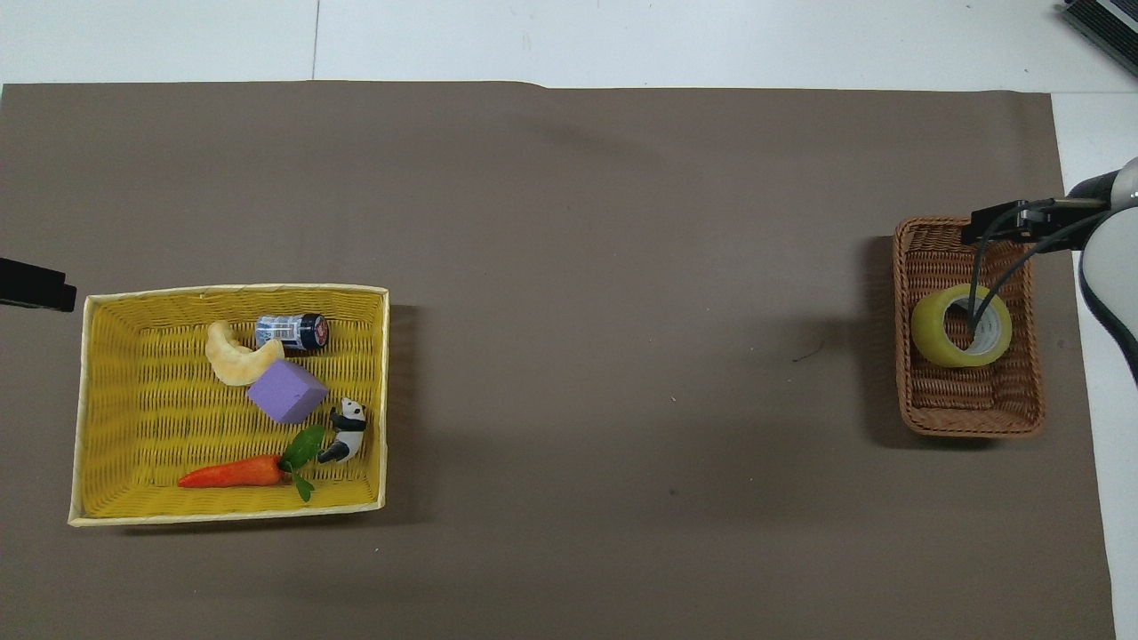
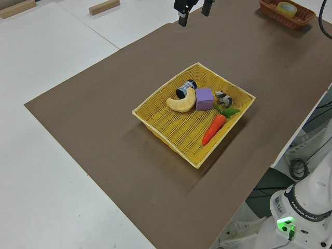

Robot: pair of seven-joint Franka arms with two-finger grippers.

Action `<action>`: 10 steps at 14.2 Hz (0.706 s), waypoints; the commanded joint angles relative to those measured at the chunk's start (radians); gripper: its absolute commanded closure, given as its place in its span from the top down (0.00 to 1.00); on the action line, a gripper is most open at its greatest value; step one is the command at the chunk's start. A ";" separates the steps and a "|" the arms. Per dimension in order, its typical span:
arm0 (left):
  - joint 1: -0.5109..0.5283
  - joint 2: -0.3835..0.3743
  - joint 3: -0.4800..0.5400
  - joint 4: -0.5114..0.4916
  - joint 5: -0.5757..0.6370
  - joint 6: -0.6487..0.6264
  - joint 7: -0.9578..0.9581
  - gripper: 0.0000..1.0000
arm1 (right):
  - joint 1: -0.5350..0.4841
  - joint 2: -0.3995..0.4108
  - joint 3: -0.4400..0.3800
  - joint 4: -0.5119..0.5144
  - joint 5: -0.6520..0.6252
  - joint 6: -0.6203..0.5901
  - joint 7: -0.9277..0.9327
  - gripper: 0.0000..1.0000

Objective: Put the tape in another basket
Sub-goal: 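Open the right gripper and lift it away from the tape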

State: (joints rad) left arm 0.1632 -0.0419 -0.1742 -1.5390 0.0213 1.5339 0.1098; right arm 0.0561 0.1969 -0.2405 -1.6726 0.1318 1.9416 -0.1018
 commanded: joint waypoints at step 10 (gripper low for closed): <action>0.012 0.005 -0.007 0.016 -0.003 -0.004 0.004 1.00 | -0.027 -0.223 0.096 0.128 -0.107 -0.378 0.238 1.00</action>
State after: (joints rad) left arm 0.1632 -0.0419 -0.1742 -1.5390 0.0213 1.5339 0.1098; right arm 0.0413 -0.0123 -0.1572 -1.5839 0.0518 1.6179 0.1111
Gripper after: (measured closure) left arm 0.000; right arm 0.000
